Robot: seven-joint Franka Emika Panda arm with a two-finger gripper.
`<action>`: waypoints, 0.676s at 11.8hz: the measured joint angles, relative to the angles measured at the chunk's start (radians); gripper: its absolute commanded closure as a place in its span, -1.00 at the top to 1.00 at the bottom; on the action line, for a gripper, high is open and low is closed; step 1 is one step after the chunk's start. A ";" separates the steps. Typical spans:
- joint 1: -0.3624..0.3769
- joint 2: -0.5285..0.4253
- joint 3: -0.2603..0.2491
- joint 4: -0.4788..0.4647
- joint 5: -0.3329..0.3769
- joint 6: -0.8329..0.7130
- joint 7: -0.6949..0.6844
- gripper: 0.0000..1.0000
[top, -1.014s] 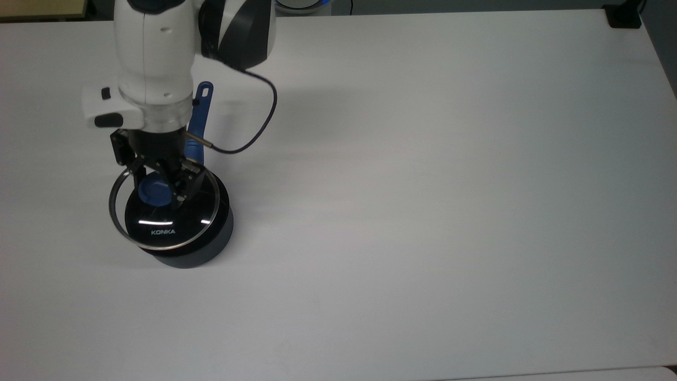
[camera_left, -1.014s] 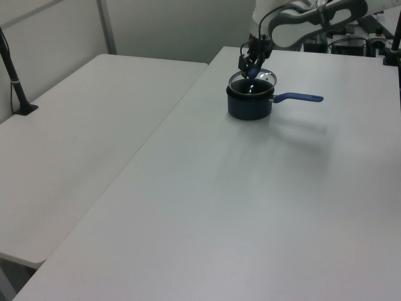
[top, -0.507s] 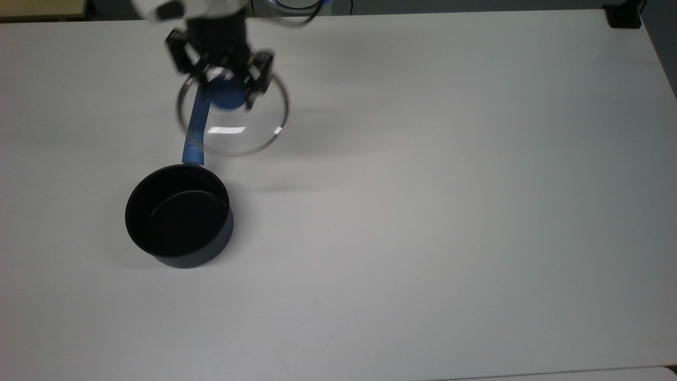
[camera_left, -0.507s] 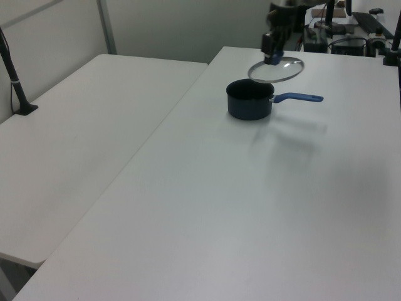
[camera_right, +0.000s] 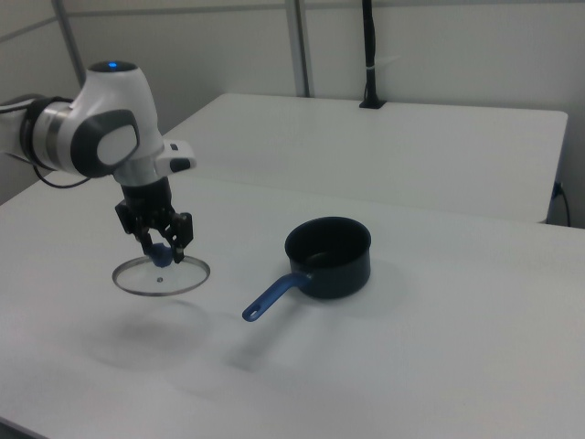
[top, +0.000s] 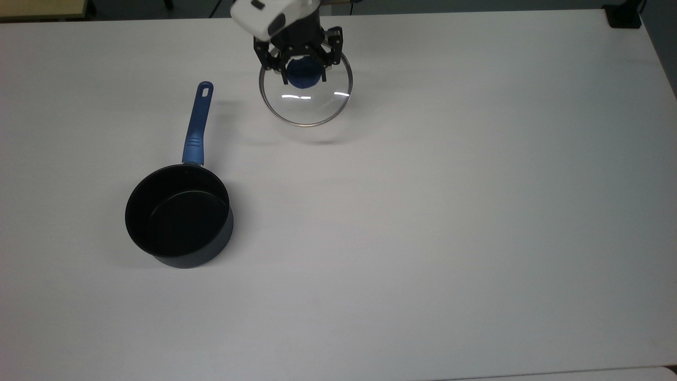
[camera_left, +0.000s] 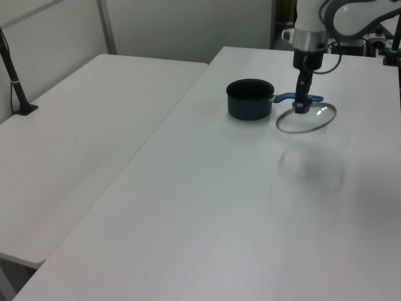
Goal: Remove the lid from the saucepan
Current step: 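Lift the glass lid up off the saucepan and carry it aside, then lower the held lid onto the table beside the saucepan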
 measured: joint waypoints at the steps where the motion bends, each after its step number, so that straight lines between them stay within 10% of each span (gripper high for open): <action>1: 0.000 0.010 0.000 -0.011 0.013 0.005 -0.042 0.13; 8: 0.001 0.204 0.053 -0.019 0.017 0.238 -0.014 0.13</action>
